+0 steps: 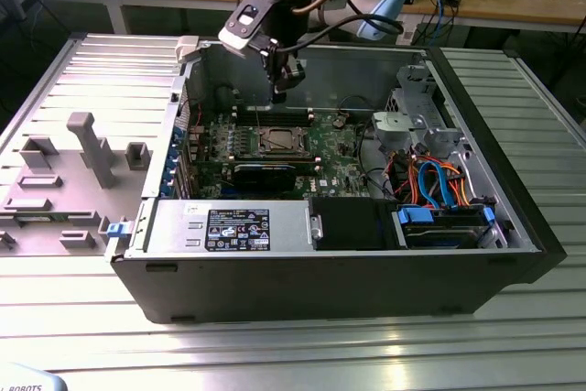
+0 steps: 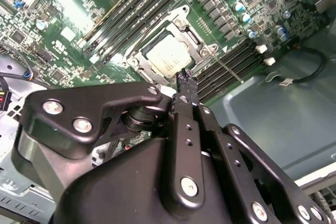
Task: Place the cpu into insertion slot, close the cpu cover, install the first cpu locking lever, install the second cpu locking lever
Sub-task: 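Install the first cpu locking lever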
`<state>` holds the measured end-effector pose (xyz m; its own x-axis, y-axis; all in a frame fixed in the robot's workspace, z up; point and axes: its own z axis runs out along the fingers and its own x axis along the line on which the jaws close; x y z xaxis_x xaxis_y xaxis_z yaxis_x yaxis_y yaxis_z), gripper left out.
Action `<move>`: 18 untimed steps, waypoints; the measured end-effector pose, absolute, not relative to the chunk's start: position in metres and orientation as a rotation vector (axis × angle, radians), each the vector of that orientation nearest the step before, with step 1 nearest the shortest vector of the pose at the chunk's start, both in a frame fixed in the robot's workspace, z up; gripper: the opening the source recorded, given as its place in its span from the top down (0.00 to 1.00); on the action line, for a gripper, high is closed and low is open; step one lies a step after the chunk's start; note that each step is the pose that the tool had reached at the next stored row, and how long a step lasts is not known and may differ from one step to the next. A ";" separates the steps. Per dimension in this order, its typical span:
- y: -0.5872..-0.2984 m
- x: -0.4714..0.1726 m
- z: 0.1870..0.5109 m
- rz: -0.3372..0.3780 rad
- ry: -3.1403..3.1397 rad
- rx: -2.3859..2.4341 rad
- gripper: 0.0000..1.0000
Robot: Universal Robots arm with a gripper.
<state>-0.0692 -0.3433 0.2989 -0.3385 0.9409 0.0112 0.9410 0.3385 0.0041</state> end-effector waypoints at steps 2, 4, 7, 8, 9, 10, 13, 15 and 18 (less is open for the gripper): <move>-0.343 -0.069 0.299 -0.015 -2.606 -1.741 0.89; -0.343 -0.069 0.299 -0.015 -2.641 -1.687 0.89; -0.343 -0.069 0.299 -0.014 -2.701 -1.589 0.89; -0.343 -0.069 0.299 -0.014 -2.717 -1.562 0.89; -0.343 -0.069 0.299 -0.014 -2.731 -1.536 0.89; -0.343 -0.069 0.299 -0.014 -2.745 -1.512 0.89; -0.343 -0.069 0.298 -0.013 -2.800 -1.406 0.89; -0.343 -0.069 0.298 -0.013 -2.833 -1.338 0.89; -0.343 -0.069 0.298 -0.013 -2.881 -1.231 0.89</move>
